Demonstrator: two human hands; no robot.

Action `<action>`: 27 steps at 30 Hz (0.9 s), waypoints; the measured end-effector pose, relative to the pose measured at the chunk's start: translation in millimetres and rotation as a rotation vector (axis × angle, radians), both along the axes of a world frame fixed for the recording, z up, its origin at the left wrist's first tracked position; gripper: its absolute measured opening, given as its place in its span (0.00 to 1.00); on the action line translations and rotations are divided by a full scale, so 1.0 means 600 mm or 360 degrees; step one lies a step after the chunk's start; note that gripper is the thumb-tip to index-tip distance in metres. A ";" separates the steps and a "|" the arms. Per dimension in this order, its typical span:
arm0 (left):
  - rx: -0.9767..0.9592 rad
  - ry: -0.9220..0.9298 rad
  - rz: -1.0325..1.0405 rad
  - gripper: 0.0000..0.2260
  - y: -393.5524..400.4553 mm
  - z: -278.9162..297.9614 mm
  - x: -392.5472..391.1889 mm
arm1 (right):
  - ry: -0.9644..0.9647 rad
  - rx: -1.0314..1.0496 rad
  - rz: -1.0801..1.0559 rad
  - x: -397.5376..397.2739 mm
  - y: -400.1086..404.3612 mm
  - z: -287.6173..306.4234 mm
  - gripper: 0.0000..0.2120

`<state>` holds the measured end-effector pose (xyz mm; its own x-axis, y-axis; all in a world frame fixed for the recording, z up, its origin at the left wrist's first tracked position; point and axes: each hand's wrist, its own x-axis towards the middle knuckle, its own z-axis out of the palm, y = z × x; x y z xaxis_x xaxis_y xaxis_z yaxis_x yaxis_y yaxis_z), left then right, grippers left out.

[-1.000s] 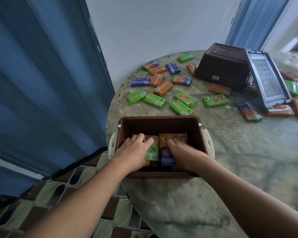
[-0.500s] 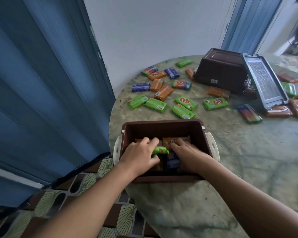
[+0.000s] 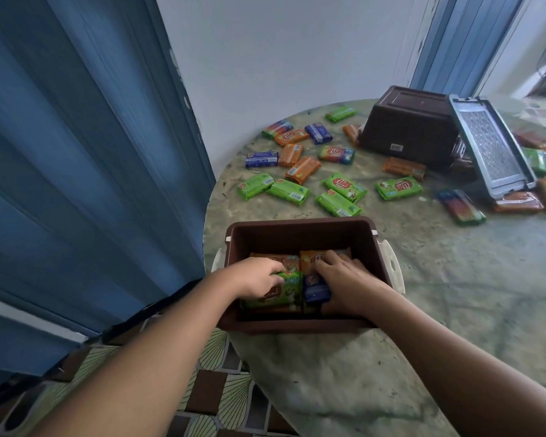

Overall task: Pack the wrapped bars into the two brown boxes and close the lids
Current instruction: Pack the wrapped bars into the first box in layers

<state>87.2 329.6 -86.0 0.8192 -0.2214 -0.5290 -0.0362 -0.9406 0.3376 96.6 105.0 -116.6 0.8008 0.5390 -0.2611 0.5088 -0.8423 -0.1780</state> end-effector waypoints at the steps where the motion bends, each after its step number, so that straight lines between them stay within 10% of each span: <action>1: -0.0006 -0.0011 0.0011 0.20 0.000 -0.001 -0.002 | 0.0006 0.0007 -0.0005 0.000 0.000 0.000 0.35; 19: 0.0281 -0.0412 -0.0126 0.32 -0.007 -0.021 -0.052 | -0.0066 0.0251 -0.0104 -0.003 -0.004 0.005 0.11; 27: 0.0317 -0.0315 -0.0169 0.33 -0.008 -0.014 -0.055 | 0.0362 0.0256 -0.0246 0.011 0.004 0.011 0.20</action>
<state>54.4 324.8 -94.1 0.8886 -0.2192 -0.4030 -0.1844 -0.9750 0.1236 103.2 107.6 -109.7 0.8072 0.4645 -0.3642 0.3089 -0.8582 -0.4099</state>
